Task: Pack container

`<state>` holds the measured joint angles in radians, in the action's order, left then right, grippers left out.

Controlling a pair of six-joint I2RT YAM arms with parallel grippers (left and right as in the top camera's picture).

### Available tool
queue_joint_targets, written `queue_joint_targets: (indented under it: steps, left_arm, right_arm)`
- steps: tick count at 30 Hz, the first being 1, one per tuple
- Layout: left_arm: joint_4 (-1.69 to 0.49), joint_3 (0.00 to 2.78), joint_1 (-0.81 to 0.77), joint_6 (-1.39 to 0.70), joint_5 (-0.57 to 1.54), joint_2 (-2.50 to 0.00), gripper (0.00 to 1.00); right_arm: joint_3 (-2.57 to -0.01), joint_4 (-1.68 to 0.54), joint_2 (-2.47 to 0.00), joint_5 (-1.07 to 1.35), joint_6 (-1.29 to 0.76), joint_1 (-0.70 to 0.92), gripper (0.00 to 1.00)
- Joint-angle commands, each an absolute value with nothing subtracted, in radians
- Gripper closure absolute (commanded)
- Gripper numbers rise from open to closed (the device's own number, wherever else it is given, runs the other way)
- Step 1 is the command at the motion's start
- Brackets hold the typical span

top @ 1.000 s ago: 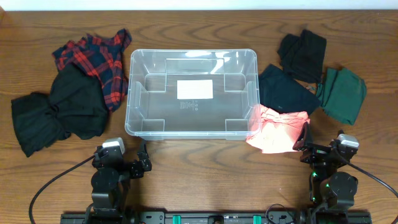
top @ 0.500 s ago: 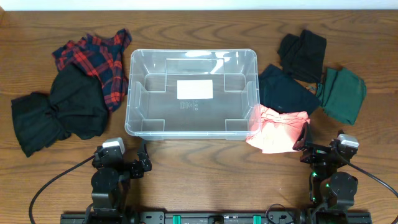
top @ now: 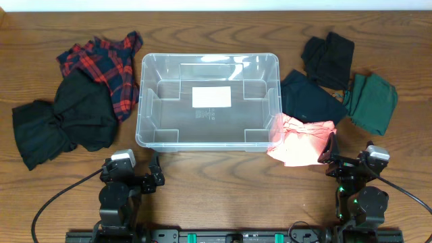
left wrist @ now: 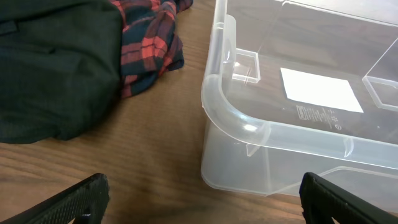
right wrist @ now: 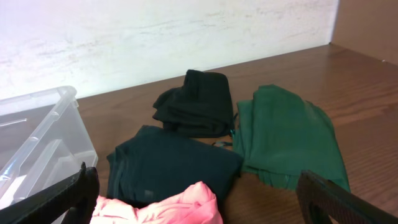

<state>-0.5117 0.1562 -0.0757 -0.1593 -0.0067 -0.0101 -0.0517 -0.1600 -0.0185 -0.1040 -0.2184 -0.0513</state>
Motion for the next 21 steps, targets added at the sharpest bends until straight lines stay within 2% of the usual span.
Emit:
queue_joint_targets:
  steps: [1,9,15,21]
  left_arm:
    - [-0.507,0.141,-0.075,-0.15,-0.01,-0.004,0.02]
    - [-0.48,0.141,-0.075,-0.154,-0.03,-0.004,0.02]
    - [-0.419,0.169,-0.075,-0.282,-0.03,-0.015,0.02]
    - [-0.434,0.379,-0.075,-0.341,-0.042,-0.208,0.02]
  right_arm:
    - [-0.046,-0.159,-0.016,-0.104,-0.204,-0.059,0.01]
    - [-0.046,-0.16,-0.016,-0.104,-0.204,-0.059,0.01]
    - [-0.046,-0.159,-0.016,-0.104,-0.204,-0.059,0.01]
    - [-0.046,-0.159,-0.016,-0.104,-0.204,-0.059,0.01]
